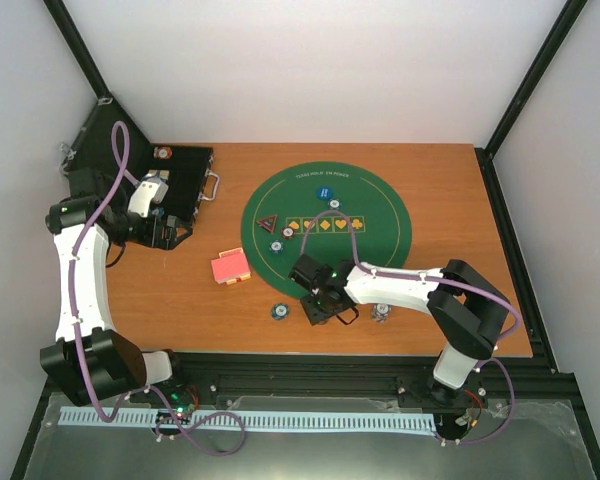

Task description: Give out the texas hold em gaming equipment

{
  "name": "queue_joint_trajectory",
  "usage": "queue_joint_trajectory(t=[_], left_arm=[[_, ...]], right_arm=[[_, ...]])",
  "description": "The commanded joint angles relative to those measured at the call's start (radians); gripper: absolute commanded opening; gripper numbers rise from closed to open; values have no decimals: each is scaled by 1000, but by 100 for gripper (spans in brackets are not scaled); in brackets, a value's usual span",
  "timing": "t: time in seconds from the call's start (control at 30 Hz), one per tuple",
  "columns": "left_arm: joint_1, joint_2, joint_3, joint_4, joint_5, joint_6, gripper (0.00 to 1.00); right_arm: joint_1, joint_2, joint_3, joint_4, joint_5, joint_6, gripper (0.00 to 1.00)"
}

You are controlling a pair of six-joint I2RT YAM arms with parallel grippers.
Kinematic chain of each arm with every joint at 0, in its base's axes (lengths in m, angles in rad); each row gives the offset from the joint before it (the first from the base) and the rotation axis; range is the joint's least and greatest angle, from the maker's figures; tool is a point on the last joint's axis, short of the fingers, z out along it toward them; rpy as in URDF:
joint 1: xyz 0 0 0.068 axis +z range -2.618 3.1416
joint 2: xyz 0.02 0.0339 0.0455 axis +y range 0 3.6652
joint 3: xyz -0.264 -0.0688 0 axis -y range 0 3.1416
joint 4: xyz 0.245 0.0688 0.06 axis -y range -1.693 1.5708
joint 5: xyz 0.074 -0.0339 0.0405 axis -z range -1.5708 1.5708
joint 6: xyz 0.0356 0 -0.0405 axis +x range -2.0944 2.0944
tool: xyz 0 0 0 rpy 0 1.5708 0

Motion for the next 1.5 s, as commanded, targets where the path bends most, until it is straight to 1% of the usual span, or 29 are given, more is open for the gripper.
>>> queue_joint_trajectory(t=[0.0, 0.07, 0.27, 0.5, 0.7, 1.03, 1.13, 1.23, 1.33, 1.47], left_arm=[[2, -9, 39, -6, 18, -16, 100], [2, -9, 38, -6, 15, -14, 100], [2, -11, 36, -7, 16, -15, 100], [2, -12, 36, -6, 11, -11, 100], [2, -16, 32, -6, 13, -12, 100], [2, -11, 35, -5, 13, -8, 100], [2, -12, 34, -6, 14, -6, 100], [2, -14, 29, -6, 12, -3, 100], [2, -8, 33, -6, 17, -4, 100], [1, 4, 38, -6, 25, -4, 100]], right_arm=[[10, 8, -6, 22, 14, 11, 52], [10, 7, -5, 20, 17, 10, 47], [10, -1, 1, 6, 23, 7, 37], [10, 0, 17, -13, 28, -4, 28], [10, 0, 65, -62, 31, -18, 24], [-4, 32, 172, -179, 53, -62, 23], [-41, 41, 209, -203, 57, -85, 22], [-104, 48, 268, -220, 58, -118, 22], [-200, 68, 336, -229, 50, -158, 22], [-320, 137, 456, -235, 34, -209, 22]])
